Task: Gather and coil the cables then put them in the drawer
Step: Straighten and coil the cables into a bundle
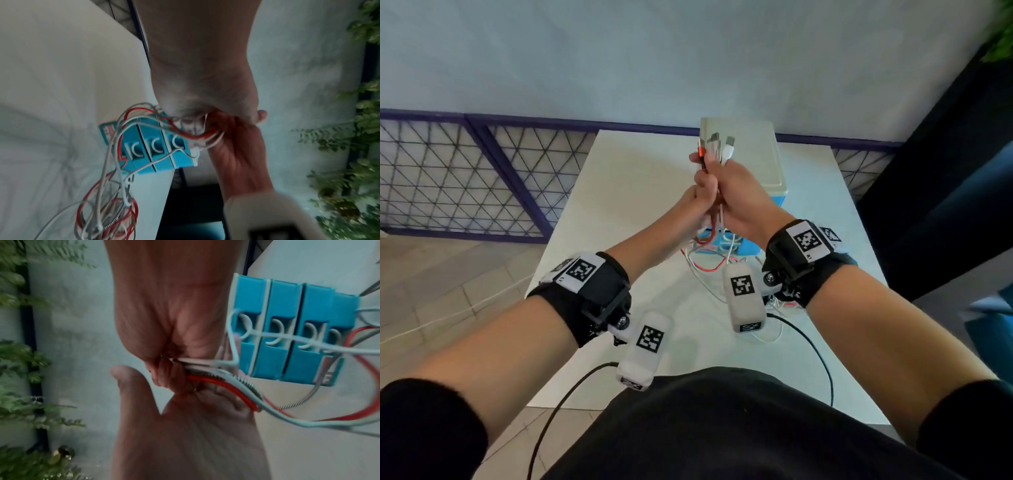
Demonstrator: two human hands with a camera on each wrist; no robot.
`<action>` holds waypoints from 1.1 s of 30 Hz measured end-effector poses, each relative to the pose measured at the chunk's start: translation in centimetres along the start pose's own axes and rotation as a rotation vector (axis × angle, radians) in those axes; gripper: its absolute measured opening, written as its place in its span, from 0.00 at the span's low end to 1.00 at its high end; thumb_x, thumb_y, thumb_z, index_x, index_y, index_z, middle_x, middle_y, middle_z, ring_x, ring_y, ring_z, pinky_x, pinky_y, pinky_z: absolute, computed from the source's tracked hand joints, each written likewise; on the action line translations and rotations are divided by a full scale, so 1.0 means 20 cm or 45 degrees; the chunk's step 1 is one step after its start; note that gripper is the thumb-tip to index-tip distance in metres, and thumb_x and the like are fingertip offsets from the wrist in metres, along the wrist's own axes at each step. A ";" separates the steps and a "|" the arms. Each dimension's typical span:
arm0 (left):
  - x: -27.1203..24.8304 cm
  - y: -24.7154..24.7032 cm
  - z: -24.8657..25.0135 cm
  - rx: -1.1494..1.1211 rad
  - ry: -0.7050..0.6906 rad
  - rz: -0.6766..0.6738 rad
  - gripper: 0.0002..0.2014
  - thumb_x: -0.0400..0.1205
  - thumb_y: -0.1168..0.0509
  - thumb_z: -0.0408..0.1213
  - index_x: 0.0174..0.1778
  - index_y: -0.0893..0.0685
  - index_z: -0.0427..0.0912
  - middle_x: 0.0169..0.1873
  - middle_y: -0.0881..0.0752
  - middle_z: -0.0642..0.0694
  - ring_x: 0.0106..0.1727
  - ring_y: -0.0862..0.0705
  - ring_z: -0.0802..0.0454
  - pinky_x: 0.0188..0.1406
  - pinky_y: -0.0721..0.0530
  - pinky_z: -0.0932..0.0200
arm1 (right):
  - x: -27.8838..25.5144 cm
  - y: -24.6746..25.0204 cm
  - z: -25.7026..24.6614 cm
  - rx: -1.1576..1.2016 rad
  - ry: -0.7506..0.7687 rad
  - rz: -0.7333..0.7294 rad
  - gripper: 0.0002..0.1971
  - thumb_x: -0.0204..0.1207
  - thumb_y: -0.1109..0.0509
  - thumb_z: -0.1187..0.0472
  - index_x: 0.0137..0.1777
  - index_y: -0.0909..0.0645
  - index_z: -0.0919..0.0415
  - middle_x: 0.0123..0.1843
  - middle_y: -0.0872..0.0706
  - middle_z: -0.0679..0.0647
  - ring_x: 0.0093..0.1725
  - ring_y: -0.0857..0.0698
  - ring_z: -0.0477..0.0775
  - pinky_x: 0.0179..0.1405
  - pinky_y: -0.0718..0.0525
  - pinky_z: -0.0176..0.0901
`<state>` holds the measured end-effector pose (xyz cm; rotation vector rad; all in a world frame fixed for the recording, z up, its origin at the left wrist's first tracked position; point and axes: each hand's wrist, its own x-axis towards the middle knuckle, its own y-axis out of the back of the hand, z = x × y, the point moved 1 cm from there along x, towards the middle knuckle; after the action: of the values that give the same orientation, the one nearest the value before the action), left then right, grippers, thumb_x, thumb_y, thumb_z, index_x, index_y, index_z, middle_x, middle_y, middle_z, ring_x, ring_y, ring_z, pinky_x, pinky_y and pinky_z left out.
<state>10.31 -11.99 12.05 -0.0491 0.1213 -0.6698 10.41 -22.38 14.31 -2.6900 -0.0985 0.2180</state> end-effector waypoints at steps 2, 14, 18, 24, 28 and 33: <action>0.00 -0.03 -0.01 0.175 -0.046 0.000 0.27 0.78 0.37 0.59 0.61 0.28 0.39 0.54 0.17 0.47 0.56 0.16 0.57 0.58 0.19 0.62 | 0.00 0.00 -0.06 0.086 0.026 0.035 0.12 0.88 0.45 0.56 0.50 0.23 0.61 0.25 0.31 0.47 0.20 0.35 0.42 0.19 0.32 0.32; -0.09 0.00 0.03 1.214 -0.633 0.200 0.13 0.85 0.40 0.41 0.32 0.22 0.50 0.36 0.25 0.55 0.34 0.24 0.58 0.33 0.31 0.68 | -0.06 0.00 -0.07 -0.207 0.295 0.178 0.14 0.89 0.48 0.57 0.46 0.26 0.61 0.23 0.19 0.50 0.26 0.13 0.53 0.29 0.16 0.42; -0.10 0.03 0.05 1.223 -0.727 0.170 0.17 0.84 0.42 0.43 0.28 0.35 0.55 0.25 0.30 0.58 0.33 0.25 0.51 0.30 0.30 0.55 | -0.05 0.00 -0.08 -0.207 0.337 0.175 0.14 0.89 0.48 0.57 0.46 0.26 0.62 0.21 0.23 0.49 0.25 0.14 0.54 0.40 0.14 0.49; -0.06 0.02 0.00 0.976 -0.349 0.050 0.19 0.86 0.47 0.52 0.39 0.23 0.41 0.22 0.23 0.53 0.24 0.26 0.55 0.28 0.28 0.58 | -0.03 0.01 -0.16 0.169 0.341 0.213 0.14 0.89 0.47 0.57 0.43 0.26 0.60 0.20 0.34 0.45 0.16 0.35 0.43 0.17 0.29 0.35; -0.03 0.02 -0.04 0.462 -0.040 -0.085 0.22 0.83 0.44 0.54 0.31 0.26 0.39 0.18 0.31 0.56 0.19 0.36 0.58 0.21 0.33 0.70 | 0.00 0.09 -0.21 0.311 0.330 0.282 0.14 0.89 0.47 0.56 0.42 0.27 0.59 0.18 0.35 0.44 0.14 0.40 0.40 0.11 0.43 0.31; -0.07 0.11 -0.07 -0.038 0.253 -0.158 0.17 0.77 0.39 0.52 0.29 0.26 0.42 0.15 0.31 0.53 0.23 0.26 0.55 0.37 0.23 0.64 | 0.00 0.14 -0.26 0.348 0.331 0.330 0.15 0.88 0.46 0.57 0.42 0.26 0.59 0.18 0.35 0.44 0.15 0.41 0.40 0.10 0.44 0.31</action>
<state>10.33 -9.46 10.64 -0.0189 0.3214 -0.7961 11.40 -27.14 17.66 -2.4257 0.3360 -0.0404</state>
